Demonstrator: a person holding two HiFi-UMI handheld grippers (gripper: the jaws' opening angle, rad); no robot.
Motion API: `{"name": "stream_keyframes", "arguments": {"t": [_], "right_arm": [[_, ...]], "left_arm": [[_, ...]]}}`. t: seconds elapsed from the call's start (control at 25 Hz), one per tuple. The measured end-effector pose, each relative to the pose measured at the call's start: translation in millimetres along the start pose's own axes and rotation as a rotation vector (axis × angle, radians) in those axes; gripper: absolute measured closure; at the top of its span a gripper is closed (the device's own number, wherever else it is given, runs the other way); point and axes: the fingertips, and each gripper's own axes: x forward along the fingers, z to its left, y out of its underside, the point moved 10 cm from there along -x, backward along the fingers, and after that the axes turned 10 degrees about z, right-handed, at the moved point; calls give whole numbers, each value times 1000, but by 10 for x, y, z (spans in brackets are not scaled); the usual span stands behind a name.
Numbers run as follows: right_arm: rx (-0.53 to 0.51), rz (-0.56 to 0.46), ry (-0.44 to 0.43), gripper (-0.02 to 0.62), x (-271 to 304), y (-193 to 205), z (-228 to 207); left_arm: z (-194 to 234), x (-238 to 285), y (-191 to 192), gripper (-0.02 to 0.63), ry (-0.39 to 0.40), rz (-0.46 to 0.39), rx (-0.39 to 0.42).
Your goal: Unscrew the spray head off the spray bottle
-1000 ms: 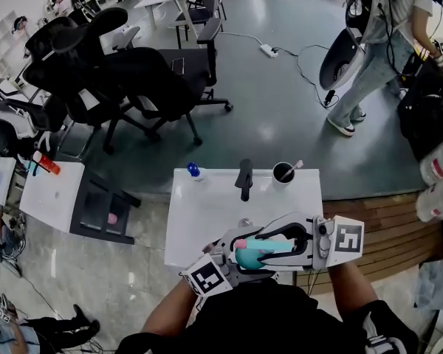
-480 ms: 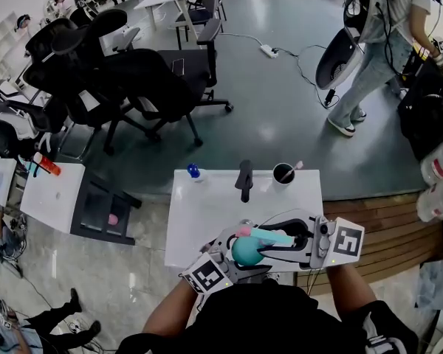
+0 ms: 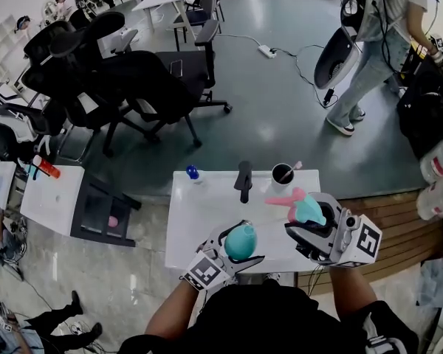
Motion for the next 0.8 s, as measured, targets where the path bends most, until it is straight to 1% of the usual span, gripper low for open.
{"name": "stream_keyframes", "arguments": {"t": [0.08,0.16,0.24,0.36,0.48,0.64,0.72,0.8], "right_arm": [[-16,-28,49,440,-58,-104,-28],[-45,-33,103,440,-125,-168,-51],[-70,-22,155,440,-179,-190,-80],[-89,26,239,440,-225,-134,-123],[-49,80,323,440,-262,55,-162],[15,165,420,440,-295,413,-189],[37,197,451,440,-310,567,-192],[50,226,467,439,-314,699,-189]], "left_arm": [[45,1,67,138,-41,19,-18],[96,-5,140,138,-85,42,-40],[159,-26,190,139,-136,59,-54],[256,-79,195,140,-219,67,-64],[338,-137,149,140,-297,57,-62],[461,-270,40,139,-443,7,-71],[521,-337,-38,140,-501,-24,-90],[559,-382,-122,139,-532,-46,-100]]}}
